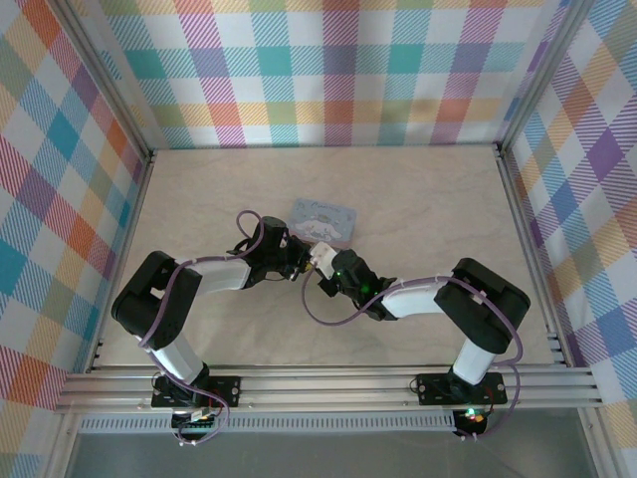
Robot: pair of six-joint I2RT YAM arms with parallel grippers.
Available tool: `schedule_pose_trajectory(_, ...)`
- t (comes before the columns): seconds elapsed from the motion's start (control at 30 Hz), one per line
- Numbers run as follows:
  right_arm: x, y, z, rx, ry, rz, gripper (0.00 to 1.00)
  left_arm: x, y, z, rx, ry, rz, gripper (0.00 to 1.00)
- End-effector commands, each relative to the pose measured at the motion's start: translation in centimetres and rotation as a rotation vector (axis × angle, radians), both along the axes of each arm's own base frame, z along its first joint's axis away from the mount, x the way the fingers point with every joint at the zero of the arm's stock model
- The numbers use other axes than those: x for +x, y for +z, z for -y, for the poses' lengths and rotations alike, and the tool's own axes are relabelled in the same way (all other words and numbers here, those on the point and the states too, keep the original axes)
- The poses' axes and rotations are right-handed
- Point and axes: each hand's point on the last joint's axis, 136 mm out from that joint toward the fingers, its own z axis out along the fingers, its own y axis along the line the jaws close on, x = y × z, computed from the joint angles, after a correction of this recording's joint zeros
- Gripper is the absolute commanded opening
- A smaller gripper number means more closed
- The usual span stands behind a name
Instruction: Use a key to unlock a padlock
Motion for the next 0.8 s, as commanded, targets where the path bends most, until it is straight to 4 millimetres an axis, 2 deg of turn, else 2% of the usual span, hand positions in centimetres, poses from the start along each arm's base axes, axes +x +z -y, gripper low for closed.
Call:
schedule_pose_trajectory(0.0, 0.7, 1.3, -0.4, 0.144, -0.051, -0.031, 0.0, -0.1, 0.8, 0.2, -0.025, -0.007, 0.002, 0.0)
schedule_pose_trajectory(0.2, 1.0, 0.8, 0.6, 0.163, -0.103, -0.09, 0.0, 0.0, 0.6, 0.1, -0.014, -0.008, 0.012, 0.0)
schedule_pose_trajectory(0.27, 1.0, 0.1, 1.3, 0.159, -0.139, -0.133, 0.0, 0.0, 0.8, 0.1, -0.004, -0.018, 0.03, 0.04)
schedule_pose_trajectory(0.47, 0.9, -0.7, 2.3, 0.247, -0.19, -0.237, 0.0, 0.1, 1.4, -0.8, 0.049, -0.021, 0.063, 0.28)
schedule_pose_trajectory(0.7, 0.8, -1.0, 2.8, 0.348, -0.208, -0.329, 0.0, 0.2, 2.3, -2.0, 0.095, -0.016, 0.096, 0.49)
schedule_pose_trajectory(0.77, 1.0, -0.1, 2.7, 0.416, -0.199, -0.334, 0.0, 0.1, 2.5, -2.5, 0.108, -0.011, 0.1, 0.54)
